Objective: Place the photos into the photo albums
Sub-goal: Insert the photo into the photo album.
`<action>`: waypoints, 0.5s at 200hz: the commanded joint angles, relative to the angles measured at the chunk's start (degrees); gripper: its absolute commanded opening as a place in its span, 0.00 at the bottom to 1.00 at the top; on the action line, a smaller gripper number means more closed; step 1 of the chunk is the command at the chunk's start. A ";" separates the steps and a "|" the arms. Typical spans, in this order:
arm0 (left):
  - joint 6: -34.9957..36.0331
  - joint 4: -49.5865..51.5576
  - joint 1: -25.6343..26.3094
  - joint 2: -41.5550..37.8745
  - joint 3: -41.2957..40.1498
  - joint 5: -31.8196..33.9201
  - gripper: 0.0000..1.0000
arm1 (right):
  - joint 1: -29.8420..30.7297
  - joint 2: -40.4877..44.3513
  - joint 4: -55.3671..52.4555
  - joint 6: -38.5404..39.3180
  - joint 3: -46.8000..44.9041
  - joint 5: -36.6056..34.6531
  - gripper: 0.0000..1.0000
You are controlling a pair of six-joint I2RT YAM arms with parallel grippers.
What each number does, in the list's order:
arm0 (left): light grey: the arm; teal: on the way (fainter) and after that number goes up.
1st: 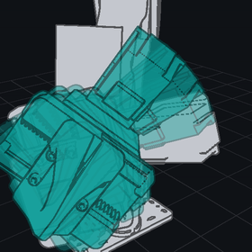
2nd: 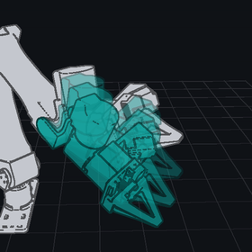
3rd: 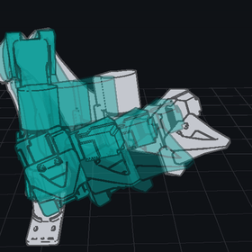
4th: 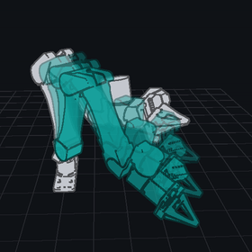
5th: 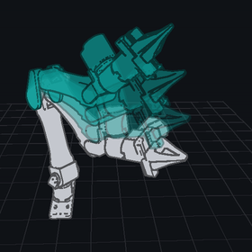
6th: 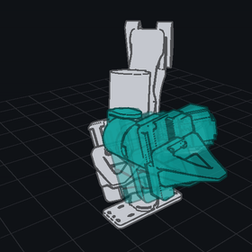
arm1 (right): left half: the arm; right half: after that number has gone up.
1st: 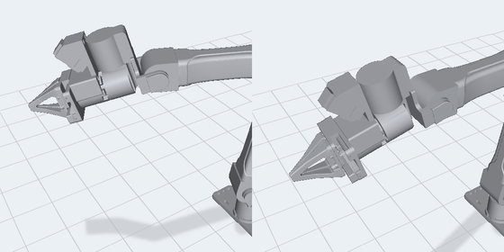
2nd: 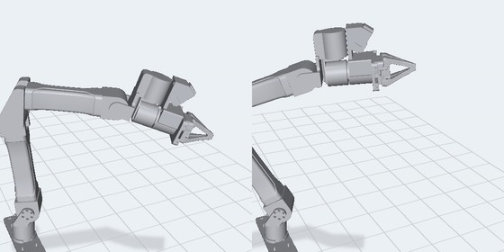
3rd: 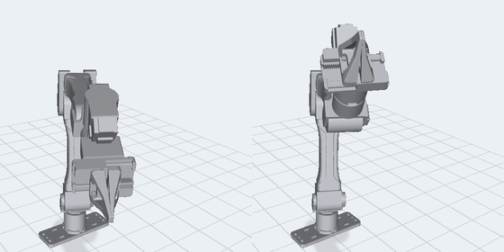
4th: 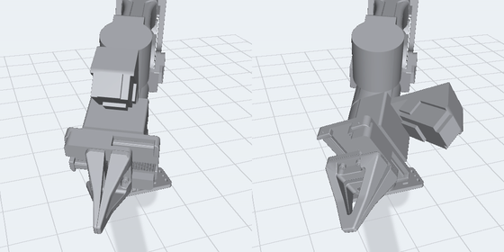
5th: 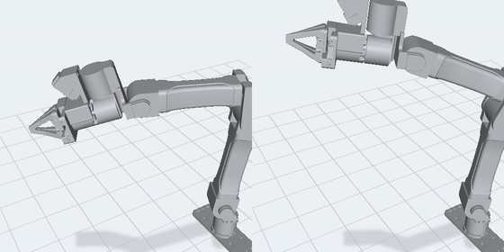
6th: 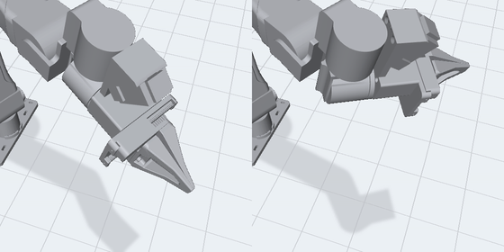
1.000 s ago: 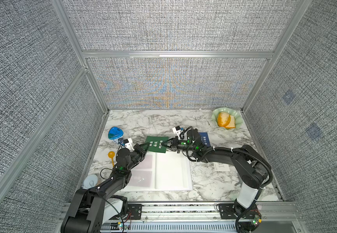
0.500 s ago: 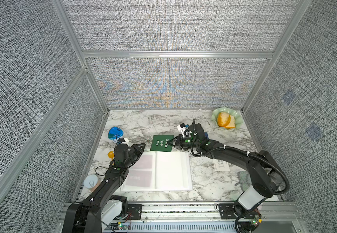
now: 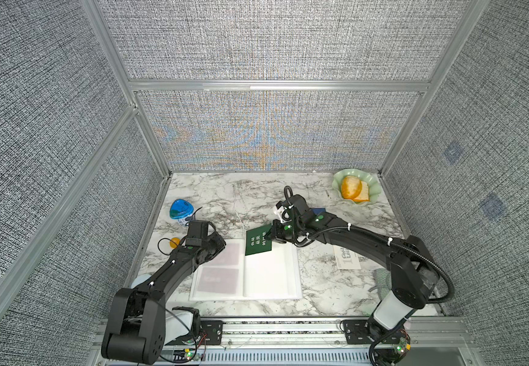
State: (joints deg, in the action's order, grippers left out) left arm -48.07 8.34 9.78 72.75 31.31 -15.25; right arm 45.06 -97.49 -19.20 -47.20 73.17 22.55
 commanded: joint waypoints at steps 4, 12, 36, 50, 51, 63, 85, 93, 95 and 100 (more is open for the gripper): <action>1.47 2.52 -0.05 1.00 -0.12 0.93 0.13 | 1.37 -2.01 -5.49 1.42 2.43 -2.87 0.00; 1.11 2.30 -0.08 0.62 -0.58 1.96 0.12 | 1.59 -2.68 -5.59 1.16 2.90 -2.86 0.00; 0.96 3.52 -0.11 -0.15 -0.97 4.64 0.12 | 2.48 -3.91 -6.37 0.58 4.19 -3.65 0.00; 0.75 5.05 -0.11 -0.41 -1.06 6.69 0.12 | 2.96 -4.90 -7.92 0.51 5.66 -4.89 0.00; 0.72 5.17 -0.11 -0.46 -1.07 6.97 0.12 | 2.99 -4.94 -8.03 0.52 5.80 -5.01 0.00; 0.20 5.96 -0.11 -1.13 -1.57 9.09 0.12 | 3.41 -5.85 -9.81 0.53 7.48 -6.39 0.00; -0.57 6.33 -0.15 -2.77 -2.87 11.66 0.12 | 4.22 -7.06 -11.46 0.16 9.72 -7.42 0.00; -0.62 6.32 -0.29 -3.11 -3.24 12.14 0.12 | 4.38 -7.54 -11.73 -0.10 10.20 -7.43 0.00; -0.62 6.33 -0.29 -3.18 -3.27 12.31 0.12 | 4.41 -7.67 -11.80 -0.18 10.34 -7.49 0.00; -0.68 6.48 -0.37 -3.23 -3.42 12.49 0.12 | 4.51 -7.90 -12.08 -0.27 10.56 -7.61 0.00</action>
State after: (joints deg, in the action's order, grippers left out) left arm -48.07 13.21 9.69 70.28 28.49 -6.68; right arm 49.17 -104.51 -28.25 -46.74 82.41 16.73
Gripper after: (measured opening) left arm 0.121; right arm 0.050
